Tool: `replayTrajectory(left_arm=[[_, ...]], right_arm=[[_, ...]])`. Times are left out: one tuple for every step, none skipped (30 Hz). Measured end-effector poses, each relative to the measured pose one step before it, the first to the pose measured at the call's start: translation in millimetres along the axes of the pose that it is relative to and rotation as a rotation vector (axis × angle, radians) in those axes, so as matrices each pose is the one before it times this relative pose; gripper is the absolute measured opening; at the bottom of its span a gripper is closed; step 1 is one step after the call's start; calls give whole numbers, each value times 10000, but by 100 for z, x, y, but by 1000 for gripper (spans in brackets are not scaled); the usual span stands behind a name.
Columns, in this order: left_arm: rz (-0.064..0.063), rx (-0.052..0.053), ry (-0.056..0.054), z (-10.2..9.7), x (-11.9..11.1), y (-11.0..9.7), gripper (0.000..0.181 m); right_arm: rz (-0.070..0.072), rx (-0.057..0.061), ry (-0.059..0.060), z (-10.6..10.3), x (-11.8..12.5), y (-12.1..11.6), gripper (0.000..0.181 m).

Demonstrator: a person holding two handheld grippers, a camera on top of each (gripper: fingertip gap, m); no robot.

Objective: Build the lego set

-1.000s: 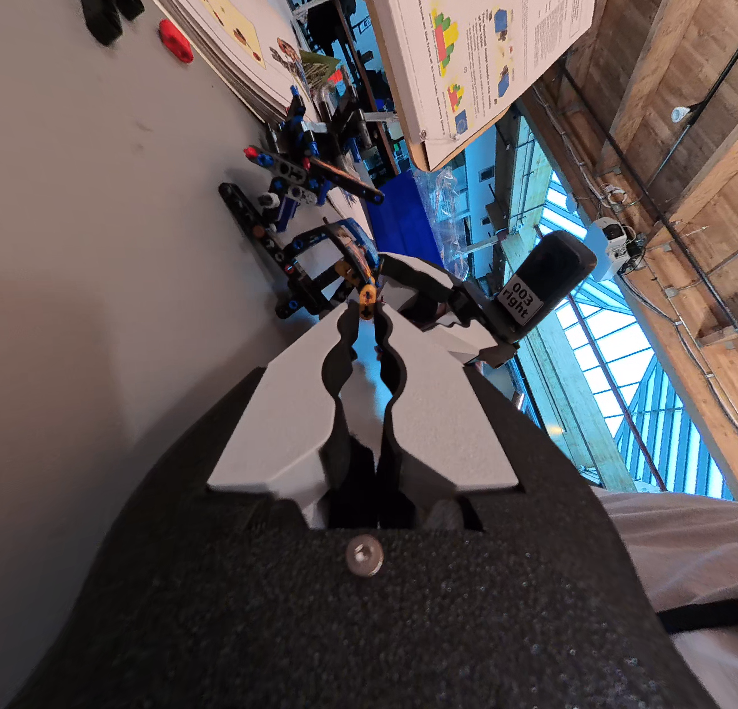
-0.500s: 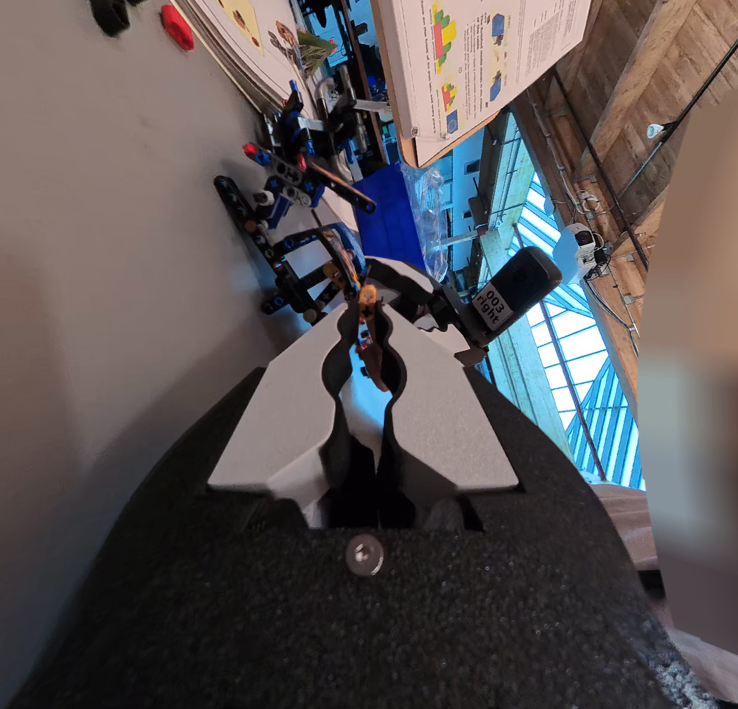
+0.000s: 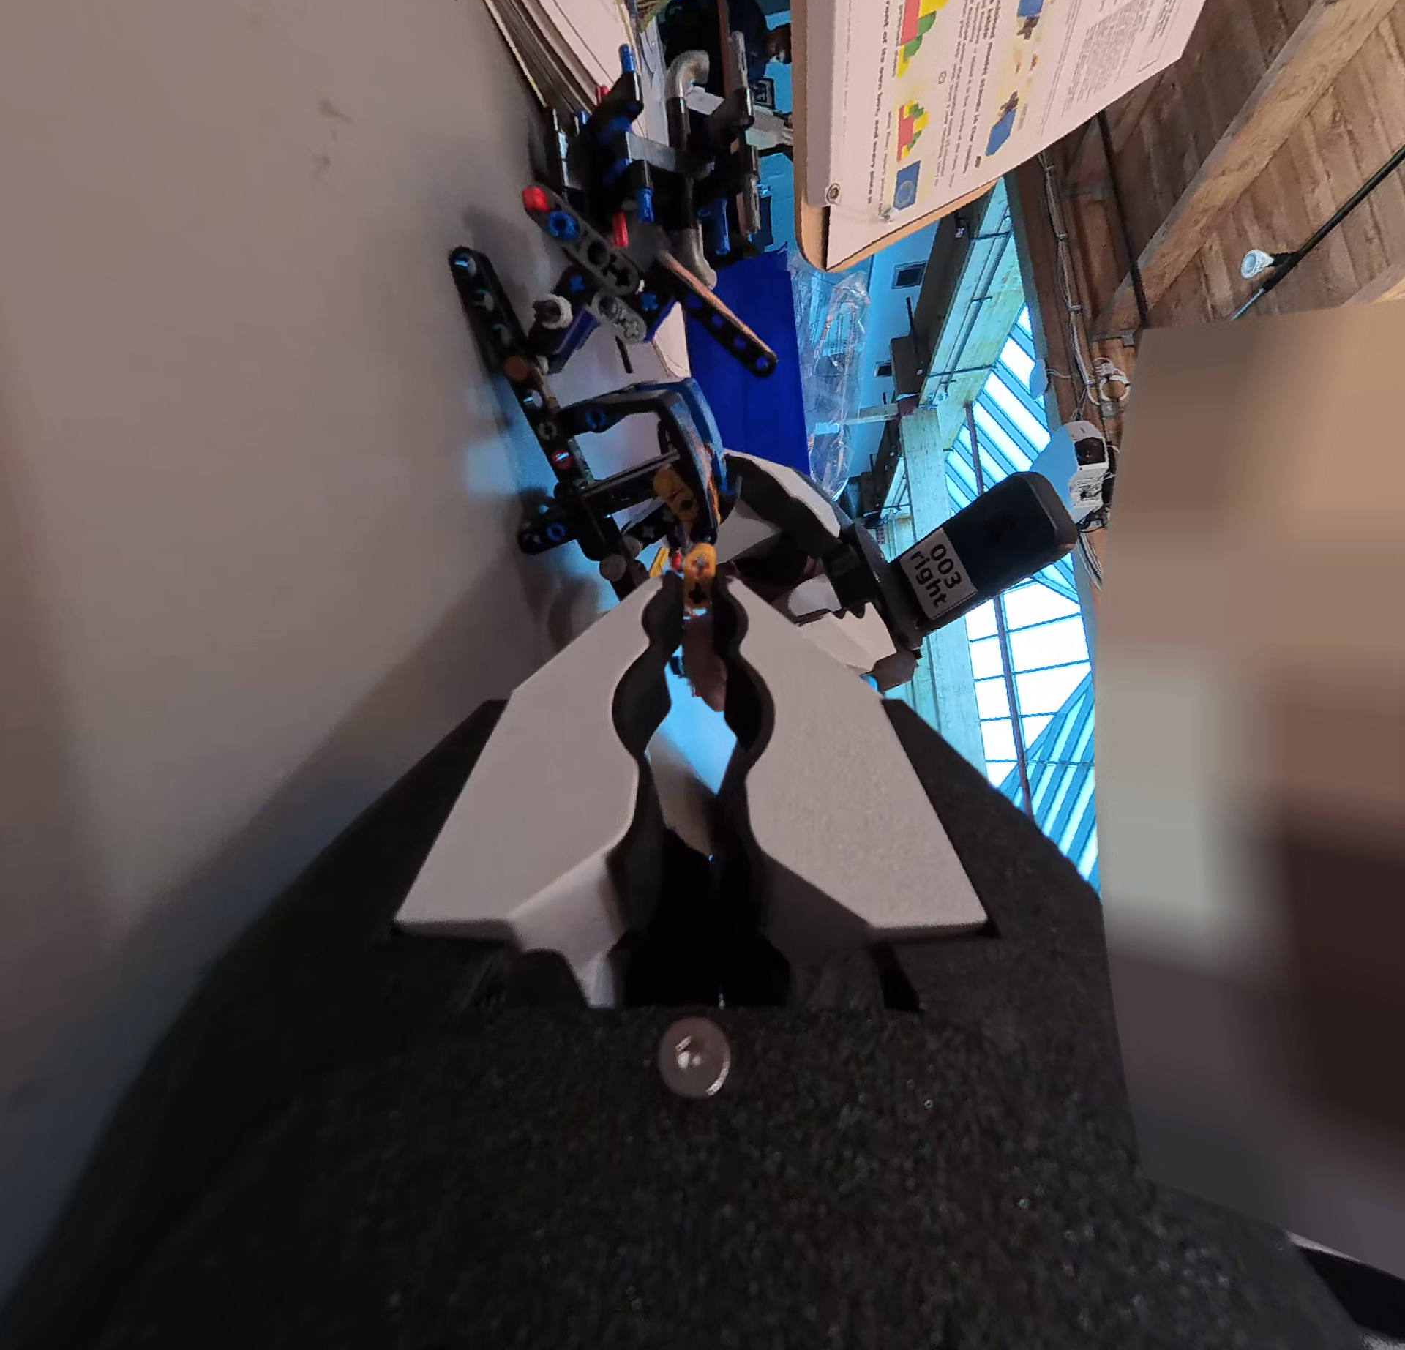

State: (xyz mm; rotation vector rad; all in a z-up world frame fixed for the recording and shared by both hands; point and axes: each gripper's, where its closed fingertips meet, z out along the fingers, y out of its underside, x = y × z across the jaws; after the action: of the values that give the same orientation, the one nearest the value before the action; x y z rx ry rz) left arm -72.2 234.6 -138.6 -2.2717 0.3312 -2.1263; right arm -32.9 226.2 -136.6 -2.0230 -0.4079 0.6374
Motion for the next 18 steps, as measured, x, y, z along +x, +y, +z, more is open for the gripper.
replayTrajectory(left_arm=[[-12,1,71,27,148,-12,5],[34,-2,9,14,49,-9,5],[14,-3,-3,5,-6,-19,5],[-68,23,19,-12,-33,-52,5],[-94,23,39,-22,-7,-58,5],[-55,60,36,-57,-1,-98,5],[-22,78,11,-75,-28,-114,5],[-26,20,21,-55,-28,-39,5],[-105,-8,55,-8,-19,24,5],[-120,1,44,18,-43,10,5],[-41,-10,-6,38,-98,22,5],[16,-34,-23,54,-84,12,5],[-1,-1,3,36,-6,-33,5],[-15,22,23,20,58,-74,5],[20,-18,24,21,77,-16,6],[18,-26,11,5,60,-4,6],[0,-5,4,-8,43,-17,5],[11,-26,7,8,52,17,6]], right_arm=[[-1,-5,10,4,-3,-3,68],[-7,-7,5,6,19,13,68],[16,8,-8,-2,-3,-2,68],[31,11,-29,-5,-23,-10,68],[31,4,-31,-1,-31,-14,68],[12,-3,-17,-1,-19,0,68],[2,-14,-21,13,-38,23,67],[-3,-9,-17,36,-41,10,67],[2,-8,-25,36,-55,9,67],[10,-5,-5,25,-29,10,68],[-12,1,18,6,12,3,68],[-17,-4,25,-6,45,19,68],[0,-2,7,-15,37,13,68],[25,0,-19,-23,25,0,68],[45,6,-25,-19,16,-13,68],[42,3,-23,-6,8,-24,68],[32,8,-32,-18,-21,-15,68],[28,7,-9,-9,-5,0,68]])
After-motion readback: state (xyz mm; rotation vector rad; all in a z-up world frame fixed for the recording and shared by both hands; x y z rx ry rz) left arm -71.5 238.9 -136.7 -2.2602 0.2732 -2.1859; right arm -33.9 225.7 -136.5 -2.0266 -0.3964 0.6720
